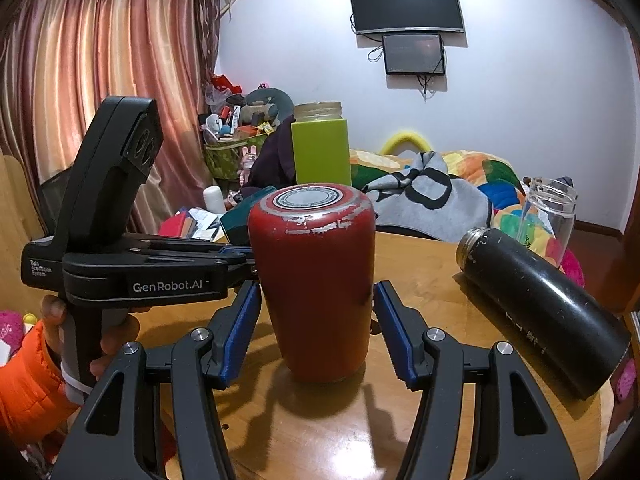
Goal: Flip cup upside down
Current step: 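Rotate the red tumbler rim-down with the left tool and lower it onto the table, then open the left tool and withdraw both tools from the inverted tumbler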
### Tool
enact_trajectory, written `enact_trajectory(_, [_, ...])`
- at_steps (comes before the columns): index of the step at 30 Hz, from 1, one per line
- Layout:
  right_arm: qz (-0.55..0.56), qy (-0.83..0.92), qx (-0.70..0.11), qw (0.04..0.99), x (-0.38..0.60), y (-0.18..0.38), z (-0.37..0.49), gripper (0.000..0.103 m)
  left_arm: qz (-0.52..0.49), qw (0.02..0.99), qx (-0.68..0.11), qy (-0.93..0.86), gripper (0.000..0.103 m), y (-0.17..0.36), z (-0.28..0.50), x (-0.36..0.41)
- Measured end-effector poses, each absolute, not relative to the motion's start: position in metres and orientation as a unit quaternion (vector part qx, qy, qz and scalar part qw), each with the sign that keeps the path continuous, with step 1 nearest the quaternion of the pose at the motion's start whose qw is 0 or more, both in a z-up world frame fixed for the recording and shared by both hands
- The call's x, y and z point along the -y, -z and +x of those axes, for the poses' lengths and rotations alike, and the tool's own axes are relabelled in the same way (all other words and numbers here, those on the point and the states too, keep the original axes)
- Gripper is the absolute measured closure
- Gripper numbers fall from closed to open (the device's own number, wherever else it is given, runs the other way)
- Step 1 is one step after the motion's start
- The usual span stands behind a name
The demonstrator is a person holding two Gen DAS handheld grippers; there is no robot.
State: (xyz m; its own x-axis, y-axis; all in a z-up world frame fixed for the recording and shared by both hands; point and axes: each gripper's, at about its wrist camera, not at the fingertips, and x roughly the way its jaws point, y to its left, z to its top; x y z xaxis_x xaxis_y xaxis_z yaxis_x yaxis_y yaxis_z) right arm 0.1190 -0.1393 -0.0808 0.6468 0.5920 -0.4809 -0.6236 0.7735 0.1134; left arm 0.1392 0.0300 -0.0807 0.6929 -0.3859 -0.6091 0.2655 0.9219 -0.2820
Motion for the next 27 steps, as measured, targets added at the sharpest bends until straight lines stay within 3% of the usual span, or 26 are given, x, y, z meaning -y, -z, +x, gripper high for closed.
enact_trajectory(7, [-0.025,-0.325,-0.230,0.917,0.159,0.063,0.102,0.048,-0.079,0.942,-0.296,0.137,0.065,0.053,0.107,-0.041])
enact_trajectory(9, [-0.021,-0.319,-0.221,0.921,0.165,0.054,0.097,0.046,-0.068,0.951,-0.276,0.123,0.053,0.043,0.095,-0.041])
enact_trajectory(11, [-0.014,-0.310,-0.210,0.927,0.173,0.044,0.091,0.038,-0.054,0.962,-0.249,0.101,0.033,0.032,0.079,-0.037])
enact_trajectory(13, [-0.007,-0.294,-0.196,0.935,0.182,0.035,0.085,0.022,-0.039,0.971,-0.221,0.082,0.021,0.023,0.064,-0.032])
enact_trajectory(14, [-0.004,-0.285,-0.189,0.940,0.186,0.030,0.081,0.019,-0.035,0.974,-0.212,0.075,0.011,0.020,0.058,-0.029])
enact_trajectory(16, [0.005,-0.271,-0.178,0.946,0.194,0.020,0.076,0.015,-0.030,0.979,-0.192,0.058,0.003,0.013,0.045,-0.025])
enact_trajectory(17, [0.008,-0.265,-0.176,0.948,0.197,0.016,0.074,0.014,-0.029,0.980,-0.187,0.054,0.002,0.011,0.041,-0.023])
enact_trajectory(19, [0.016,-0.254,-0.175,0.951,0.203,0.010,0.072,0.001,-0.030,0.982,-0.181,0.046,0.002,0.007,0.034,-0.020])
enact_trajectory(27, [0.021,-0.221,-0.180,0.958,0.213,0.001,0.061,0.000,-0.026,0.987,-0.156,0.031,0.000,0.004,0.009,-0.004])
